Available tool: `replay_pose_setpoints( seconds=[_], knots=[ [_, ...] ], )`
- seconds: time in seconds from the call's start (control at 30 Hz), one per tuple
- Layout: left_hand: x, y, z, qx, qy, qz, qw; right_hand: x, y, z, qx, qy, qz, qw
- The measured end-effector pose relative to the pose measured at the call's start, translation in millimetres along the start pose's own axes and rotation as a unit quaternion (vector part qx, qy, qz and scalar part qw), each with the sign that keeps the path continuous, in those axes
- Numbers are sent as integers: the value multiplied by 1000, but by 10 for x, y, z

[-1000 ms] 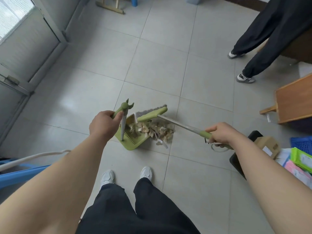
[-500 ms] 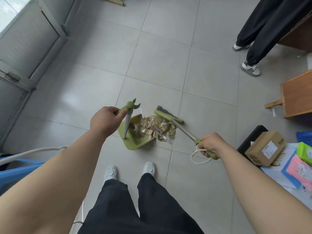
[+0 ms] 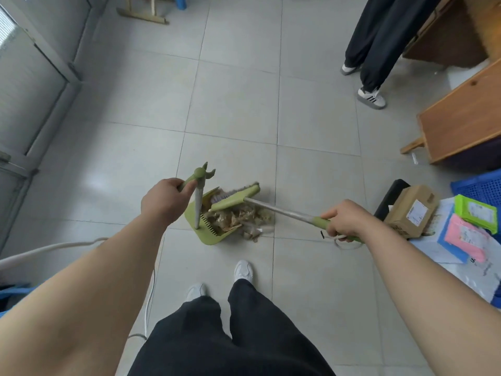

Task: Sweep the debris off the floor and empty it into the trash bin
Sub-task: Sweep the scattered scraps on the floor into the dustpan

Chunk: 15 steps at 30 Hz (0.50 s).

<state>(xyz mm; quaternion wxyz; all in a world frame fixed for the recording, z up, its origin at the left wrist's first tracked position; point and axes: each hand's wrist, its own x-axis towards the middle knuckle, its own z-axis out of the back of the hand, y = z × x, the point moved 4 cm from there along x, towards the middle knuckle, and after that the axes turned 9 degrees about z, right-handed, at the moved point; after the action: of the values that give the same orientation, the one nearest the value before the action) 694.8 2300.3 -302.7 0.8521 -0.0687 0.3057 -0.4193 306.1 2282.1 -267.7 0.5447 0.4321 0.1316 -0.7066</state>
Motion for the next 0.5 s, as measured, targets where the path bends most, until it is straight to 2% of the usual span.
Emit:
replay_pose_setpoints(
  seconds=[0.23,0.5],
  knots=[
    [-3,298,254,25,-2,-32,999,-303,-107,-236,131,-59,-58,988],
    [69,535,348,45,41,-55,997,-460,-223,-990,294,-109,-178,933]
  ],
)
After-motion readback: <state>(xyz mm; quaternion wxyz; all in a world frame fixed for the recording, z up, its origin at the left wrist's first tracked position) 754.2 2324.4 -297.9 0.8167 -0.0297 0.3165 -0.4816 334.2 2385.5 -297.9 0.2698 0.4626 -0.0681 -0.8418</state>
